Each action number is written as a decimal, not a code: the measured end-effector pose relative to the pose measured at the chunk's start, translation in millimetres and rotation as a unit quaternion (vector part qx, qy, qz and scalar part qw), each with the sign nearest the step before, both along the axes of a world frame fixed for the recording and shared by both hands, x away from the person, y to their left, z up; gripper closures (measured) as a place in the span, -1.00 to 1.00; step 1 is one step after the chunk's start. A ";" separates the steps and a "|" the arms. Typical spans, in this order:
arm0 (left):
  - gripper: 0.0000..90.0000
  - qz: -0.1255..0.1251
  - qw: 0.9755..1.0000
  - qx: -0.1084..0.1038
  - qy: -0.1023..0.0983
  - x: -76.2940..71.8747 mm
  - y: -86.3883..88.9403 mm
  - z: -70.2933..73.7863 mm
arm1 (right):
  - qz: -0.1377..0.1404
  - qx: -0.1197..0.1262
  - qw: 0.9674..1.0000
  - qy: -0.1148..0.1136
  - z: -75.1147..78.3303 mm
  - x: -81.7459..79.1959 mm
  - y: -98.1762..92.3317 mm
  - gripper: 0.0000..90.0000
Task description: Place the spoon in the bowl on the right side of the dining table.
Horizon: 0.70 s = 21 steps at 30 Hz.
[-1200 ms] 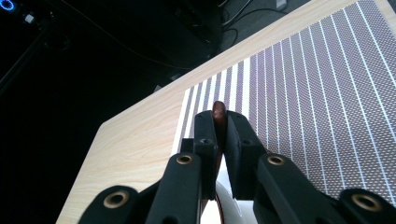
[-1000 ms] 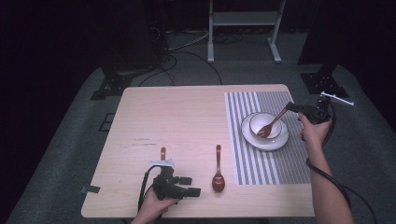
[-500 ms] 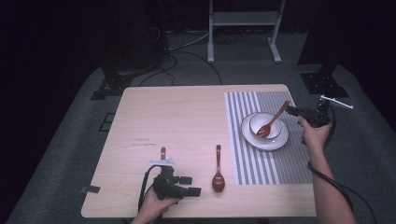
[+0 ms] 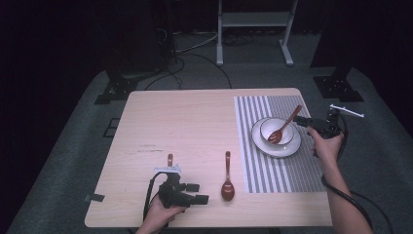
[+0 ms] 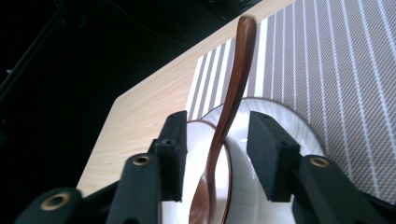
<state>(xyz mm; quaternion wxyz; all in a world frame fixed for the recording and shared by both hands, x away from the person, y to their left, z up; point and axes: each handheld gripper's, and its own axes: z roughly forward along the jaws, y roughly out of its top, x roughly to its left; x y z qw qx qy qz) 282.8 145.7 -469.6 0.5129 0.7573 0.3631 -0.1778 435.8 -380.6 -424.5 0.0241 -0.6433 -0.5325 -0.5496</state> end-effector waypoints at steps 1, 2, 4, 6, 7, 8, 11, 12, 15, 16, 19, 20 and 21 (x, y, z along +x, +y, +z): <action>-0.80 0.000 1.000 -0.001 0.000 0.0 0.1 -0.1 | 0.002 -0.002 1.000 0.000 -1.0 -1.3 0.8 0.23; -0.80 0.000 1.000 -0.002 0.001 -0.1 0.2 -0.1 | 0.003 -0.003 1.000 -0.001 -1.4 -2.2 1.0 0.22; -0.80 0.000 1.000 0.000 -0.001 -0.7 0.8 0.1 | 0.004 -0.002 1.000 -0.001 -2.3 -4.5 1.2 0.20; -0.80 -0.001 1.000 -0.001 -0.002 -1.5 1.4 0.2 | 0.004 -0.002 1.000 -0.002 -2.2 -6.7 1.2 0.19; -0.80 0.000 1.000 -0.001 -0.002 -1.8 1.7 0.2 | 0.005 -0.003 1.000 -0.004 -2.1 -8.5 1.2 0.18; -0.80 0.000 1.000 -0.001 -0.001 -2.1 2.1 0.0 | 0.006 -0.003 1.000 -0.004 -1.9 -9.4 1.3 0.17; -0.80 0.002 1.000 0.000 -0.001 -2.3 2.6 -0.5 | 0.010 0.002 1.000 -0.006 -1.0 -12.7 1.8 0.16; -0.80 0.003 1.000 0.003 -0.002 -2.1 2.8 -0.6 | 0.010 0.003 1.000 -0.009 -0.8 -13.5 2.3 0.16; -0.80 0.005 1.000 0.002 -0.002 -1.7 2.9 -0.2 | 0.015 0.003 1.000 -0.011 0.3 -17.4 4.1 0.15; -0.80 0.005 1.000 0.002 -0.002 -1.6 2.8 -0.2 | 0.018 0.003 1.000 -0.013 0.7 -18.6 4.5 0.15; -0.80 0.005 1.000 0.004 -0.001 -2.0 2.2 -0.6 | 0.022 0.003 1.000 -0.016 2.5 -22.5 6.1 0.13; -0.80 0.005 1.000 0.003 -0.001 -2.2 1.9 -0.4 | 0.024 0.003 1.000 -0.017 3.1 -23.4 6.3 0.12; -0.80 0.005 1.000 0.003 -0.002 -2.1 1.8 -0.2 | 0.025 0.003 1.000 -0.019 4.0 -24.7 6.4 0.12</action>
